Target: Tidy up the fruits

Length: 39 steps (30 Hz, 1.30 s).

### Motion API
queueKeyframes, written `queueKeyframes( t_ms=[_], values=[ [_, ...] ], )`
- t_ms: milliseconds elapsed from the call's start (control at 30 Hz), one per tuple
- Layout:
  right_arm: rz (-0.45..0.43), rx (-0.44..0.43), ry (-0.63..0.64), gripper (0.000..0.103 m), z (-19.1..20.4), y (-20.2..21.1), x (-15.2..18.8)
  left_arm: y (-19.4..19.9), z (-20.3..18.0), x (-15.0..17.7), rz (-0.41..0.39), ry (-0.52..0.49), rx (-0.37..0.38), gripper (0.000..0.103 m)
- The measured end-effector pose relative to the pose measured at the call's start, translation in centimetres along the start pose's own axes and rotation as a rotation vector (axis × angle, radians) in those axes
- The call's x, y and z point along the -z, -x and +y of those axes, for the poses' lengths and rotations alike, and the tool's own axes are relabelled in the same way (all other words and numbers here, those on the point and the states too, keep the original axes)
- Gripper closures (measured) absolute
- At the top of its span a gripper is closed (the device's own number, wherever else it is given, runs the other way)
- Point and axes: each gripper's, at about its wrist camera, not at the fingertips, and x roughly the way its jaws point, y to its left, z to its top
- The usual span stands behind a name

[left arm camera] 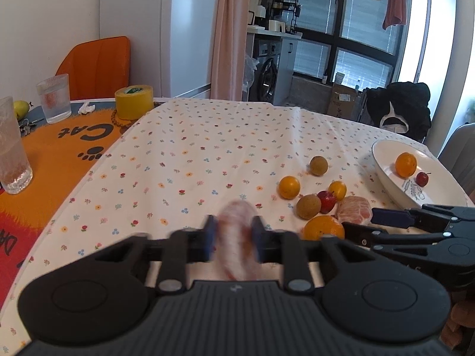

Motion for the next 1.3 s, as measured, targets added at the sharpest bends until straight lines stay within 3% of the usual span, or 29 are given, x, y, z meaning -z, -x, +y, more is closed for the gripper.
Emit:
queueKeyframes(
  t_ms=[333,467,633,833,1000,1067,1300],
  values=[
    [0.032,0.011,-0.011,0.048,0.2,-0.9,0.0,-0.2,-0.5,0.4,0.014,-0.015,-0.004,0.085],
    [0.033,0.029,-0.031,0.039,0.4,-1.6,-0.5,-0.7,-0.3,0.8,0.043,-0.014,-0.026,0.080],
    [0.033,0.059,0.019,0.038,0.9,-1.9,-0.3,-1.2,0.3,1.4,0.074,0.012,-0.011,0.068],
    [0.048,0.092,0.040,0.047,0.6,-0.7,0.2,-1.6,-0.6,1.9,0.073,-0.019,-0.015,0.052],
    [0.055,0.124,0.033,0.055,0.0,0.3,0.7,-1.9,-1.2,2.0,0.078,-0.046,-0.047,0.052],
    [0.055,0.136,0.026,0.056,-0.2,0.6,0.9,-1.9,-1.1,1.9,0.075,-0.047,-0.068,0.061],
    [0.041,0.103,0.028,0.054,0.0,-0.5,0.4,-1.7,-0.9,2.0,0.062,-0.059,-0.061,0.066]
  ],
)
